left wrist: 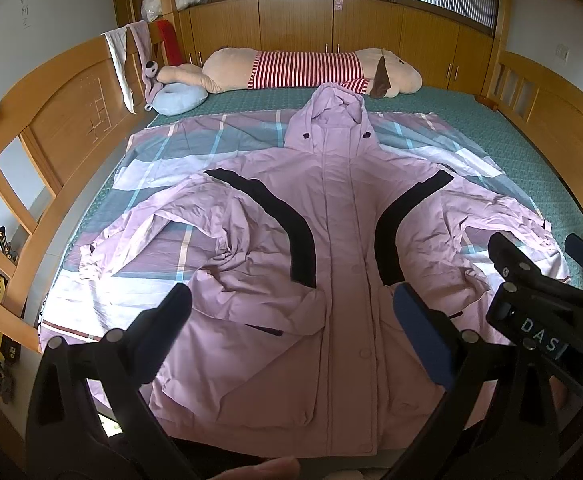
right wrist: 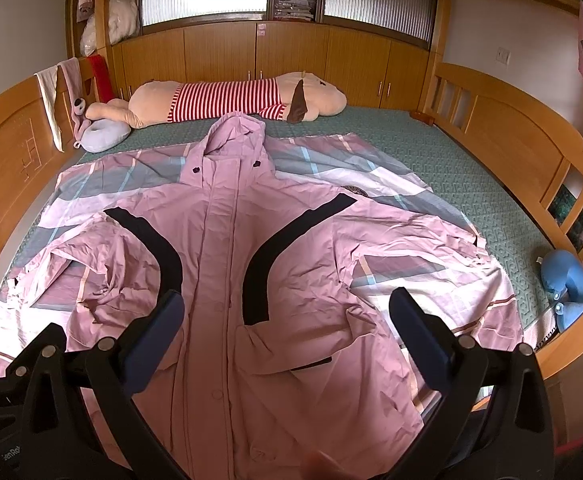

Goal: Fold large clothes

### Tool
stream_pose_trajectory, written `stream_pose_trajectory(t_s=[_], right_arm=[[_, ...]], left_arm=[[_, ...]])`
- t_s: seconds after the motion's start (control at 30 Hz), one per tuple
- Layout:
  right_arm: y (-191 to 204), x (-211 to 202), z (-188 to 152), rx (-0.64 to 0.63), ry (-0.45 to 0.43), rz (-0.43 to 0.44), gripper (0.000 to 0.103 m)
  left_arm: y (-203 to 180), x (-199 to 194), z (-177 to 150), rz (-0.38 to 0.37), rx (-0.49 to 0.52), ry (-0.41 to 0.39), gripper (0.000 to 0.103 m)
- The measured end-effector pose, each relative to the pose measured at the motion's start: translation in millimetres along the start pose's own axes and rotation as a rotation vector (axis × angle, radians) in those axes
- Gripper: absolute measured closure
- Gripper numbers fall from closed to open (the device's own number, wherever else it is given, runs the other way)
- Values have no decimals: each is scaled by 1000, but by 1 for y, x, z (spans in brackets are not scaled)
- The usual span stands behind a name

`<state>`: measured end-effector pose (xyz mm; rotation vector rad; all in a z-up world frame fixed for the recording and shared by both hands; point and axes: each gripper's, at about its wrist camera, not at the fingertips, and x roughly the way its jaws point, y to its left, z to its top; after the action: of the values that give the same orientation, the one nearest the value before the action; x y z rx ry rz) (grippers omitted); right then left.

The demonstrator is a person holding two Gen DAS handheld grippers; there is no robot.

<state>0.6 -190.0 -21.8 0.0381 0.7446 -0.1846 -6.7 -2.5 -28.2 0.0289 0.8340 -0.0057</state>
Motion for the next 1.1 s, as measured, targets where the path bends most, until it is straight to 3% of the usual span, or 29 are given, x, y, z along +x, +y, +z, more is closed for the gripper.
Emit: stream_pose_trajectory(t_s=[1.1], right_arm=[[1, 6, -8, 3, 11, 2, 1]], left_arm=[[1, 2, -1, 4, 4, 10, 2]])
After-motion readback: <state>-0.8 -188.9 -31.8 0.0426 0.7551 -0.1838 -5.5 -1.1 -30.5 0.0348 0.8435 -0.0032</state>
